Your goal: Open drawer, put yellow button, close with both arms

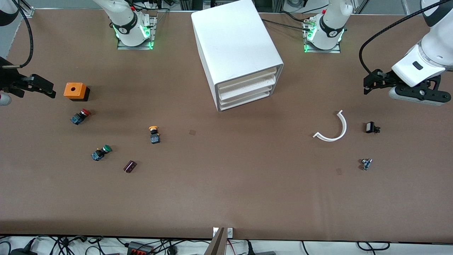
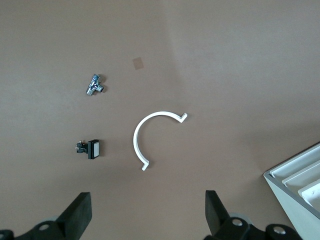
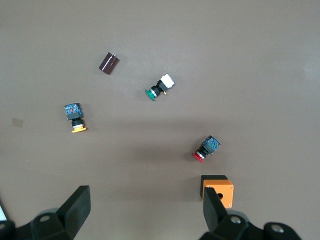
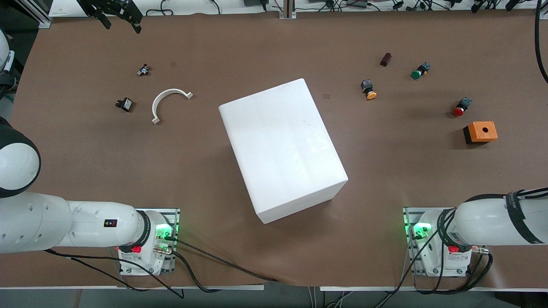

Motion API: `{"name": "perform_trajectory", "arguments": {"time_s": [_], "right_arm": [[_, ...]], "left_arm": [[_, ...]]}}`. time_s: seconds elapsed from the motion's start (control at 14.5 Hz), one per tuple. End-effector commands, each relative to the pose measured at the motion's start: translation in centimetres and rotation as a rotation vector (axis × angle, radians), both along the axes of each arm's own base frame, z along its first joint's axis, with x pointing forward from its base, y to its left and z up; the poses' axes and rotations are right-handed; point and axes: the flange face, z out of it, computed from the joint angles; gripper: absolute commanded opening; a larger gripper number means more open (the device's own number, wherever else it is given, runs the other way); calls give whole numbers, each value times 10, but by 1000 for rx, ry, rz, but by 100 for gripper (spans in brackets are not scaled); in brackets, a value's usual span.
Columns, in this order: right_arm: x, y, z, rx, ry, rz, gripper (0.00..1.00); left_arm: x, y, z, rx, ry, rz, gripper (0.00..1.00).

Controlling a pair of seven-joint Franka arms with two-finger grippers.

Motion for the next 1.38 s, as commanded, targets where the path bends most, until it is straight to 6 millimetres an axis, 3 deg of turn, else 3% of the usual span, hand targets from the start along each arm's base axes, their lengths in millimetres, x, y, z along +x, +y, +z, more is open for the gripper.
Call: {"name": "perform_trajectory", "arguments": {"time_s": [0.0,0.76,0.96,1.31], "right_arm": [[-7,-1,5,-12,-2,9,100],[-6,2,-4,1,23,9,100],[5,7,-24,6,51,24,100],[29,42,-75,71,95,63,100]], "left_arm": [[-1,-4,8,-8,0,1,100],[1,3,4,-8,9,13,100],[1,5,4,-8,12,16,100],[1,6,1,-7,27,21,100]]}}
